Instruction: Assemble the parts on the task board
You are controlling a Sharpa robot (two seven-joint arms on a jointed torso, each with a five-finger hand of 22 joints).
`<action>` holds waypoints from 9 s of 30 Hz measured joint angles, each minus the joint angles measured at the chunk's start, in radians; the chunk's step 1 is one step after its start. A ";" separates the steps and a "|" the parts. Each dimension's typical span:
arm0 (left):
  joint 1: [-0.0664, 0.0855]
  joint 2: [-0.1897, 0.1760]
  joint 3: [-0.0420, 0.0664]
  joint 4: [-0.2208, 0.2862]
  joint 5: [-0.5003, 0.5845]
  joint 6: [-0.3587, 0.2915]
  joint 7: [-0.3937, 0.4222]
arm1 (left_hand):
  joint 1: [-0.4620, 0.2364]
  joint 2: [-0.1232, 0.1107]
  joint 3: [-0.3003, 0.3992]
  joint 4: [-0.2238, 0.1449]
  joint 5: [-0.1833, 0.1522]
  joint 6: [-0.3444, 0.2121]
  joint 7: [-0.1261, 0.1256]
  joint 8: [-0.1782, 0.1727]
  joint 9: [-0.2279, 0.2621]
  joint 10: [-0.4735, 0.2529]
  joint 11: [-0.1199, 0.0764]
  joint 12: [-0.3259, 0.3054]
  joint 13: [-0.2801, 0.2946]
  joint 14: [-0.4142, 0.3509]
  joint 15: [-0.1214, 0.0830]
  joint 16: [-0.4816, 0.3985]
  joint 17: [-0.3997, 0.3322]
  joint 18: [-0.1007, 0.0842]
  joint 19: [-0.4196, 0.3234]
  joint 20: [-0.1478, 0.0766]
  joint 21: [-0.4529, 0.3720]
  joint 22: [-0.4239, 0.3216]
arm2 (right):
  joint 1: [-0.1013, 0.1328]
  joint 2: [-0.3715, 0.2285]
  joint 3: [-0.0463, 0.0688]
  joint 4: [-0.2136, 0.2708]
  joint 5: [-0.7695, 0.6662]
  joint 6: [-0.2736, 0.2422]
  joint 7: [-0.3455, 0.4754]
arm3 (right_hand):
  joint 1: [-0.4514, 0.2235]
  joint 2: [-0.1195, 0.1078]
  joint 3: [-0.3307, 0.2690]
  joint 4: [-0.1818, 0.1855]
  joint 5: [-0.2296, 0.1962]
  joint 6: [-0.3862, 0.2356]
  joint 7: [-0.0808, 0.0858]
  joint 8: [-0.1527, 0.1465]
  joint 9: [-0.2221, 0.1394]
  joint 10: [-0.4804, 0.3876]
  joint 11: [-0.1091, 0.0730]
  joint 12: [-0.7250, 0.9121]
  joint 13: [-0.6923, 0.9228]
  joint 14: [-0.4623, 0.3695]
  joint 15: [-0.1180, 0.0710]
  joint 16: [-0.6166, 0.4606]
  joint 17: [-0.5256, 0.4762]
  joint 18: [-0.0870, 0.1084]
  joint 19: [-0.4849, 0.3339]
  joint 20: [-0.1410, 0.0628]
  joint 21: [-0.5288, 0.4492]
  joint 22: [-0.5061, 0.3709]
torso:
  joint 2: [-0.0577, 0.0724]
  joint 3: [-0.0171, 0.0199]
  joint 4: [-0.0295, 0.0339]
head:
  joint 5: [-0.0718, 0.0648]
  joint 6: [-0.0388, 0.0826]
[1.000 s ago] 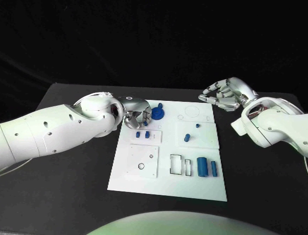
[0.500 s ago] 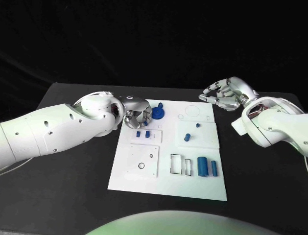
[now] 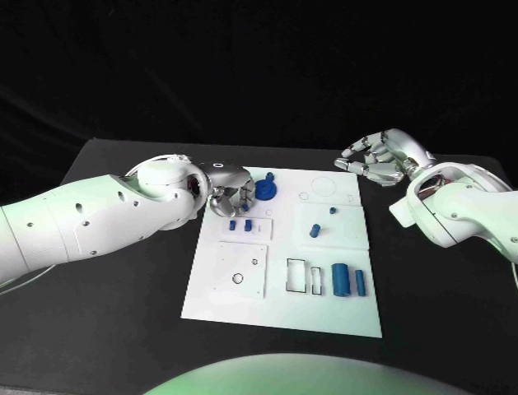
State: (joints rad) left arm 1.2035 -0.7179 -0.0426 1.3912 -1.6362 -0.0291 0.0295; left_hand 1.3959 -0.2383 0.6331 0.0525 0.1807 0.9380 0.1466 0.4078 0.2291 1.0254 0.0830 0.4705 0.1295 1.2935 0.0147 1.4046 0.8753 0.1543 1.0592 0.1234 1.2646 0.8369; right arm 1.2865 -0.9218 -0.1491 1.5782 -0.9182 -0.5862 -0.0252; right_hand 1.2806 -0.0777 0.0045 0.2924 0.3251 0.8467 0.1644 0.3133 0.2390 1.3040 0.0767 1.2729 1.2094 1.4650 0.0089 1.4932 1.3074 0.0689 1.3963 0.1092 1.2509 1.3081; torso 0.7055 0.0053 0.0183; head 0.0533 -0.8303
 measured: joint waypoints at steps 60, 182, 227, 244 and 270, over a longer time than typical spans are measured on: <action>-0.002 -0.218 0.042 0.123 1.051 -0.177 0.230 | 0.109 0.019 -0.194 0.182 0.009 -0.082 0.068 -0.171 -0.061 -0.206 0.078 -0.009 -0.055 -0.357 0.075 -0.417 -0.573 0.016 -0.193 0.057 -0.363 -0.352 | -0.055 -0.016 0.000 0.033 -0.528 0.313 -0.083 | 0.225 -0.191 0.315 -0.022 -0.091 0.012 -0.002 0.027 -0.031 -0.259 0.023 -1.030 -0.976 -0.002 0.013 -0.124 -0.103 0.024 -0.028 0.011 -0.112 0.000 | 0.000 -0.0016 0.0007 | -0.065 0.038; -0.002 -0.262 0.042 0.122 1.426 -0.143 0.299 | 0.103 0.024 -0.153 0.161 0.009 -0.078 0.071 -0.177 -0.063 -0.187 0.080 0.006 -0.058 -0.372 0.075 -0.438 -0.578 0.016 -0.193 0.057 -0.379 -0.360 | -0.078 0.004 0.012 0.148 -0.841 0.156 -0.306 | 0.156 -0.133 0.721 -0.294 -0.149 0.212 -0.033 0.062 -0.001 -0.083 -0.002 -1.057 -1.081 0.002 -0.020 -0.155 -0.166 0.015 0.033 -0.029 0.010 -0.001 | -0.001 -0.0012 -0.0007 | -0.071 0.026; -0.002 -0.259 0.041 0.112 1.427 -0.142 0.294 | 0.103 0.024 -0.147 0.156 0.009 -0.082 0.075 -0.182 -0.062 -0.191 0.083 0.006 -0.058 -0.372 0.075 -0.442 -0.579 0.016 -0.193 0.057 -0.379 -0.360 | -0.051 0.031 0.013 0.019 -0.766 0.197 -0.296 | 0.080 -0.183 0.685 -0.310 -0.265 0.140 -0.023 0.002 -0.024 -0.152 0.005 -1.084 -1.083 0.000 -0.018 -0.155 -0.173 0.015 0.000 -0.007 -0.063 -0.001 | 0.000 -0.0012 0.0015 | -0.077 0.051; -0.002 -0.261 0.040 0.110 1.427 -0.140 0.291 | 0.103 0.024 -0.145 0.153 0.009 -0.082 0.075 -0.182 -0.062 -0.191 0.083 0.006 -0.058 -0.372 0.075 -0.442 -0.579 0.016 -0.193 0.057 -0.379 -0.361 | -0.048 0.021 0.011 -0.068 -0.739 0.279 -0.216 | 0.072 -0.184 0.665 -0.303 -0.273 0.142 -0.027 -0.004 -0.021 -0.151 0.005 -1.088 -1.086 0.000 -0.018 -0.163 -0.182 0.015 -0.007 -0.007 -0.087 -0.001 | 0.000 -0.0017 0.0014 | -0.089 0.054; -0.002 -0.263 0.040 0.113 1.427 -0.137 0.289 | 0.103 0.024 -0.145 0.153 0.009 -0.082 0.075 -0.182 -0.062 -0.191 0.083 0.006 -0.058 -0.372 0.075 -0.442 -0.578 0.016 -0.193 0.057 -0.379 -0.361 | -0.069 0.056 0.008 -0.094 -0.747 0.287 -0.203 | 0.074 -0.160 0.640 -0.278 -0.273 0.191 -0.041 0.019 -0.007 -0.089 -0.018 -1.074 -1.080 0.004 -0.022 -0.159 -0.172 0.016 0.002 -0.017 -0.076 0.000 | 0.000 -0.0018 0.0022 | -0.088 0.050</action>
State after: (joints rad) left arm 1.2014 -0.9808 -0.0024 1.5040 -0.2093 -0.1665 0.3185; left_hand 1.4992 -0.2142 0.4884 0.2056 0.1893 0.8562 0.2212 0.2259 0.1667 0.8348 0.1663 0.4761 0.0720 0.9219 0.0896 0.9631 0.2969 0.1702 0.8665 0.1805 0.8858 0.4764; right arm 1.2174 -0.8661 -0.1409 1.4842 -1.6648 -0.2991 -0.2284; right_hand 1.3542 -0.2381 0.6444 0.0140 0.0523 1.0377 0.1236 0.3326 0.2322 1.2150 0.0588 0.1994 0.1291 1.4686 -0.0127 1.3346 1.1355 0.0844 1.3985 0.0927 1.1753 1.3078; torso 0.7053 0.0035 0.0205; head -0.0348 -0.7807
